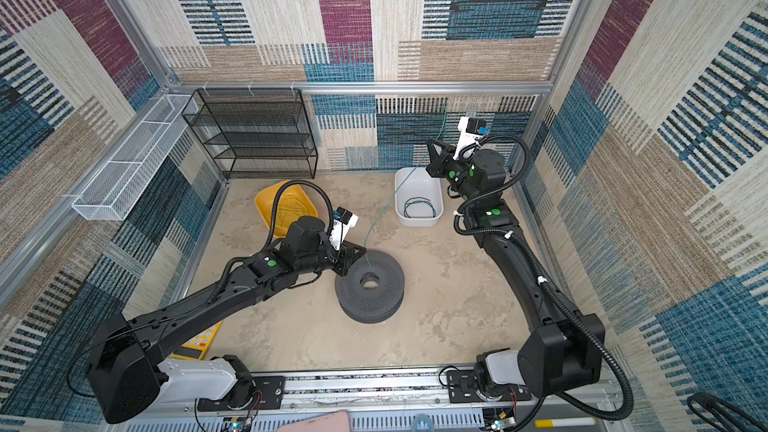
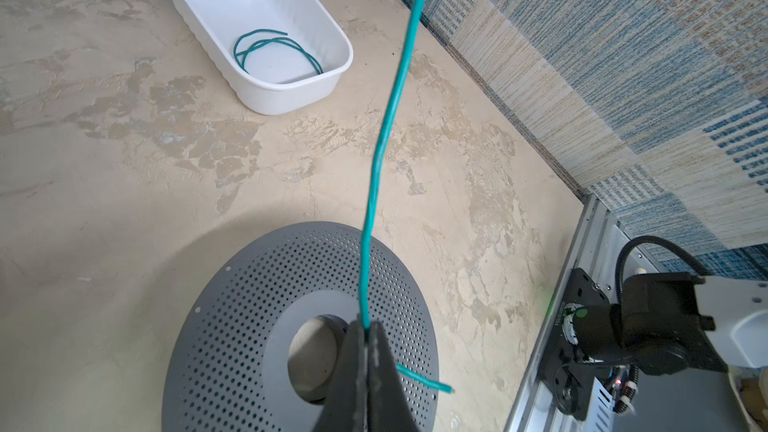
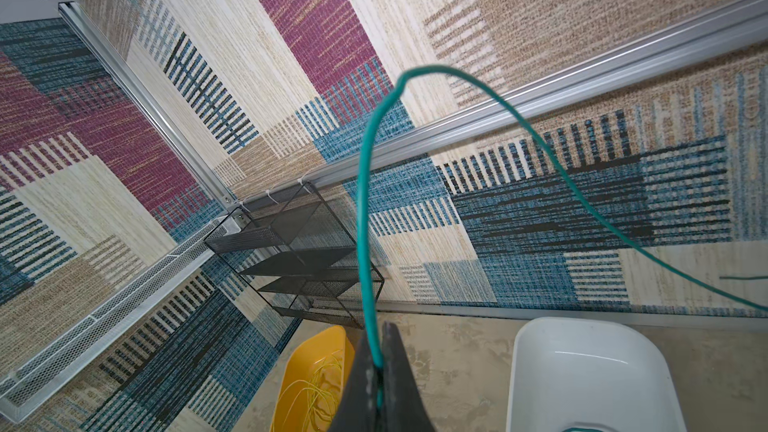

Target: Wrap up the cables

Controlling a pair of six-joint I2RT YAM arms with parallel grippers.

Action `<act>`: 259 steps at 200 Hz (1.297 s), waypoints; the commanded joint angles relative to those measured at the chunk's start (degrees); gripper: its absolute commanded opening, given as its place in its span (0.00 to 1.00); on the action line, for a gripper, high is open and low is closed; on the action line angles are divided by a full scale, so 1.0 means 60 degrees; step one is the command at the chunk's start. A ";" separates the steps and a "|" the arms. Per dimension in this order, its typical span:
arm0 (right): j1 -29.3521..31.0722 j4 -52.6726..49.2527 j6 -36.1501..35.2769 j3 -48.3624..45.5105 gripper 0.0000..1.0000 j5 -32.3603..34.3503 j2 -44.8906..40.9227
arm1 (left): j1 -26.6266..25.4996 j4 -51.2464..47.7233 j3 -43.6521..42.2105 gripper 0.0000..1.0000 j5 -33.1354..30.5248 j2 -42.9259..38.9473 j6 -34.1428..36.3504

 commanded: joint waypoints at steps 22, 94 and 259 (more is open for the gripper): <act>-0.0463 0.1105 0.0389 0.0256 0.00 0.0584 0.0176 | -0.0371 -0.1912 -0.0103 0.00 -0.0030 -0.0001 0.0573; -0.0781 0.0748 0.0468 -0.0317 0.00 0.0350 -0.0053 | -0.0780 -0.1673 0.0222 0.00 0.0119 0.0224 0.0776; -0.0792 -0.2803 0.0244 -0.2859 1.00 0.2094 -0.3089 | -0.0808 -0.1955 0.2215 0.00 -0.0249 0.1675 0.0632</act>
